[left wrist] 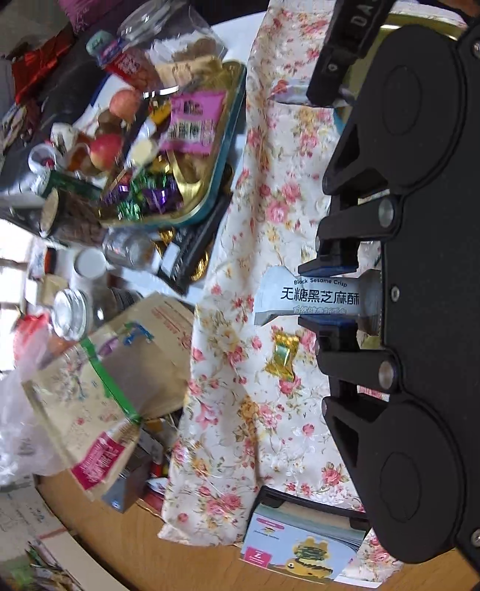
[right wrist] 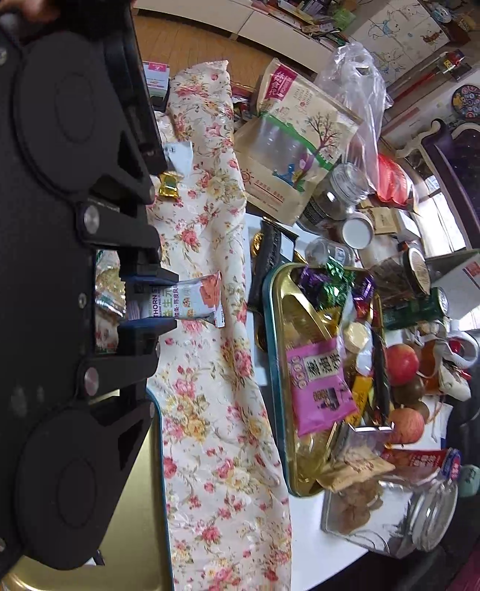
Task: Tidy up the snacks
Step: 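Carry both held white snacks over the gold tray with both tools, then open the left tool to drop the white bar while the right tool releases its snack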
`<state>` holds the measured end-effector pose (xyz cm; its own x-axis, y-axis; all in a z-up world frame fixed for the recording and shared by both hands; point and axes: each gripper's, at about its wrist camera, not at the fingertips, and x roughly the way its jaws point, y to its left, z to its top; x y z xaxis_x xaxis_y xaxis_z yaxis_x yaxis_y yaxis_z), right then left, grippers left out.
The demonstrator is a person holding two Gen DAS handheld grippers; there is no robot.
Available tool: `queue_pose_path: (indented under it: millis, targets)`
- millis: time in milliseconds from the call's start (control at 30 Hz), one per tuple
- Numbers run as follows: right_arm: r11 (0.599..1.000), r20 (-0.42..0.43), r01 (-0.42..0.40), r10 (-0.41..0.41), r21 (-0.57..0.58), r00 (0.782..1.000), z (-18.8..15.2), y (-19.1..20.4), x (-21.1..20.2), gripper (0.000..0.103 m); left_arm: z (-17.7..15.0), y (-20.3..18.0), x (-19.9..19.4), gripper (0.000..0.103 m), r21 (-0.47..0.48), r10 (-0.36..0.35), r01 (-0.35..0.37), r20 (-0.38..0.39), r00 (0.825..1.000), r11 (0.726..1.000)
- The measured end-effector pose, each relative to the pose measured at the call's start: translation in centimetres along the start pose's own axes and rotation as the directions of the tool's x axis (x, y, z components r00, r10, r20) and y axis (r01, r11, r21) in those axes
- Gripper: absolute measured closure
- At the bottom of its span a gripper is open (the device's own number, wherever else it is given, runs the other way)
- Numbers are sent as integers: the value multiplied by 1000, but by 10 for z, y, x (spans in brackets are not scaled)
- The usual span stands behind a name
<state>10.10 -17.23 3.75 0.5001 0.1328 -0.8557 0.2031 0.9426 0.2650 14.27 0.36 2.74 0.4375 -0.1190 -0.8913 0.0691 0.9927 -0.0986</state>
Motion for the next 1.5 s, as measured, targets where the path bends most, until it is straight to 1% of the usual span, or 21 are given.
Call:
queue_pose_path:
  millis: [167,300,367,433,533,667,833,933,1033,1133,1233,1267,1300,1333,1400,1500]
  targets:
    - [999,62,34,-36,42,997,0,-29,-33,83,-5,-25,-22,75,48,-91,90,20,996,995]
    - [994,108,56,-66,92,992,-1,-56,-61,83,-11,-51,-36,75,107,-140,136,33,990,985]
    - [990,136,88,-103,109,985,-3,-70,-75,83,-15,-65,-40,75,141,-158,152,35,987,978]
    - [983,155,134,-153,125,976,-5,-85,-87,83,-22,-80,-40,75,176,-182,176,20,983,969]
    - [967,157,193,-219,164,963,-8,-111,-98,83,-33,-102,-36,75,221,-202,200,-12,979,955]
    - [940,119,254,-286,229,951,-13,-146,-104,83,-50,-130,-32,75,281,-202,206,-43,978,937]
    - [908,58,313,-342,278,938,-22,-180,-104,83,-66,-158,-24,75,346,-188,203,-76,979,916]
    - [901,23,314,-336,300,942,-26,-192,-99,83,-73,-169,-20,75,375,-171,191,-87,981,907]
    - [901,5,295,-312,317,950,-29,-199,-97,83,-78,-177,-15,75,397,-153,179,-98,983,900]
    - [903,4,275,-293,331,956,-28,-201,-98,83,-81,-181,-11,74,406,-137,168,-104,985,898]
    - [904,13,273,-294,328,956,-27,-199,-102,83,-83,-183,-8,74,410,-126,159,-106,986,898]
    - [905,15,275,-296,325,955,-26,-199,-102,83,-84,-184,-8,73,417,-120,151,-100,988,896]
    - [906,16,278,-299,321,954,-26,-198,-103,83,-84,-185,-9,67,426,-112,141,-93,989,894]
    - [906,16,282,-302,316,953,-25,-197,-103,83,-85,-186,-9,64,436,-107,135,-87,990,890]
    - [906,18,292,-312,305,950,-25,-196,-103,83,-85,-187,-11,51,445,-103,127,-79,992,887]
    - [902,20,316,-336,293,942,-25,-194,-104,82,-85,-187,-11,49,442,-107,131,-78,991,887]
